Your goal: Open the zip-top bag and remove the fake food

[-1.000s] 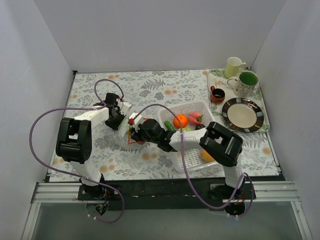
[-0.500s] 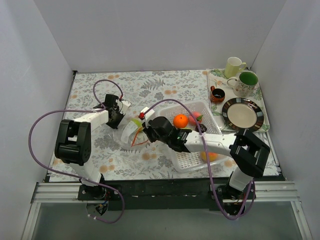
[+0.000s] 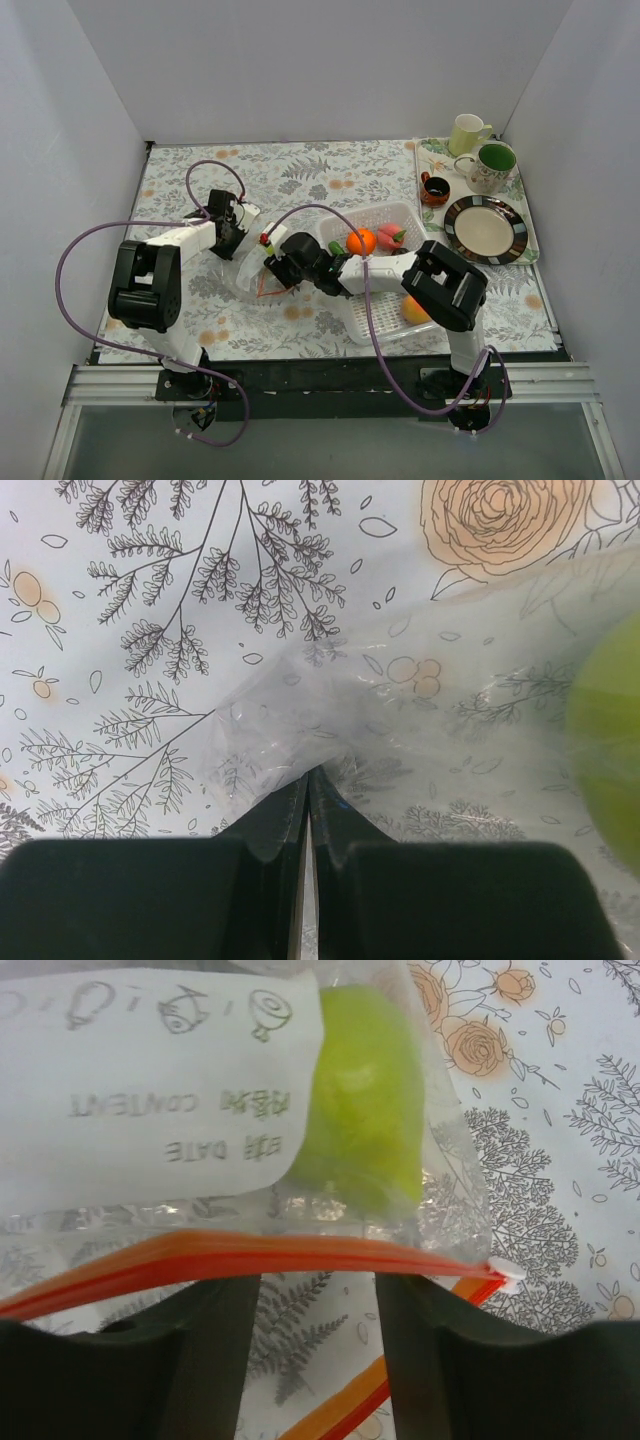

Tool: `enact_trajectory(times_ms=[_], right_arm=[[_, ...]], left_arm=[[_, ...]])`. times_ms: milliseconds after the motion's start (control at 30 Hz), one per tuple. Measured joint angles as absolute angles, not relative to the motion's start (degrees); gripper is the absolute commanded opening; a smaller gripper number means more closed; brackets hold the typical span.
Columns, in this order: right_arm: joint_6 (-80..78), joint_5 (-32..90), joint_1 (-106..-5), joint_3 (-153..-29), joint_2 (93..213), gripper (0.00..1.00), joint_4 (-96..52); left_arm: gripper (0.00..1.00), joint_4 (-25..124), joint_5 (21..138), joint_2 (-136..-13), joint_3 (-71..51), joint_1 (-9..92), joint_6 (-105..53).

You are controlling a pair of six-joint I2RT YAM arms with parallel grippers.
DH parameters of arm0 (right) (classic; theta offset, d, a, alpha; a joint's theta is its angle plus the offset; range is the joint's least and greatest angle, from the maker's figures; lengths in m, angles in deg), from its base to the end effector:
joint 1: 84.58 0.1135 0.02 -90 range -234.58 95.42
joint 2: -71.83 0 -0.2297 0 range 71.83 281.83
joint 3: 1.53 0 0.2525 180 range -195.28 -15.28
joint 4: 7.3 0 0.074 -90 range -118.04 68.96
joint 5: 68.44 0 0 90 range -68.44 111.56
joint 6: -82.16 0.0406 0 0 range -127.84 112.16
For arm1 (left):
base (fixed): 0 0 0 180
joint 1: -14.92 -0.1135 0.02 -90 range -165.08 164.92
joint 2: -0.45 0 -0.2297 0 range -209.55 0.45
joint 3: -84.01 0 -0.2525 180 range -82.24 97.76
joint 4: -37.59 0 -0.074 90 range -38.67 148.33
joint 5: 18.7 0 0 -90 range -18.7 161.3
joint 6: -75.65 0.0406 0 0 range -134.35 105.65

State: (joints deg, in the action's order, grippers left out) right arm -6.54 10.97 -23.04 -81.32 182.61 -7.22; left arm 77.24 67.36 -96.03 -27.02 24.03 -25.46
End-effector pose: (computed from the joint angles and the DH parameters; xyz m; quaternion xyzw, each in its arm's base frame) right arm 0.2047 0.3619 0.1397 -0.3953 0.7721 0.1875 0.4609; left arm 0.3108 -0.0470 0.1196 -0.0239 0.9794 -0.0016 0.2007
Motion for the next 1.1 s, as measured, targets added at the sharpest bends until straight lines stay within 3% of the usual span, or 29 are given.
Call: enact_trajectory(times_ms=[100,267,567,933,1033,1100], right_arm=[[-8.3,12.3,-24.0,-81.1,183.9,0.78,-3.5],[-11.2,13.9,-24.7,-81.2,185.7,0.85,5.2],[-12.1,18.9,-24.7,-89.6,195.2,0.87,7.4],[-8.6,23.9,-24.7,-94.3,198.1,0.89,7.8],[-7.2,24.9,-24.7,-94.3,198.1,0.86,7.9],[-6.5,25.2,-24.7,-94.3,198.2,0.76,8.0]], left_arm=[[0.00,77.9,67.4,-96.6,-26.3,24.0,-25.0],[0.00,78.7,67.4,-97.4,-25.4,24.0,-24.2],[0.00,81.1,67.0,-99.8,-22.4,24.0,-22.9],[0.00,82.5,64.5,-101.1,-21.0,26.2,-22.9],[0.00,82.3,63.6,-101.2,-21.1,26.9,-22.9],[0.00,81.9,62.7,-101.2,-21.4,27.4,-22.9]])
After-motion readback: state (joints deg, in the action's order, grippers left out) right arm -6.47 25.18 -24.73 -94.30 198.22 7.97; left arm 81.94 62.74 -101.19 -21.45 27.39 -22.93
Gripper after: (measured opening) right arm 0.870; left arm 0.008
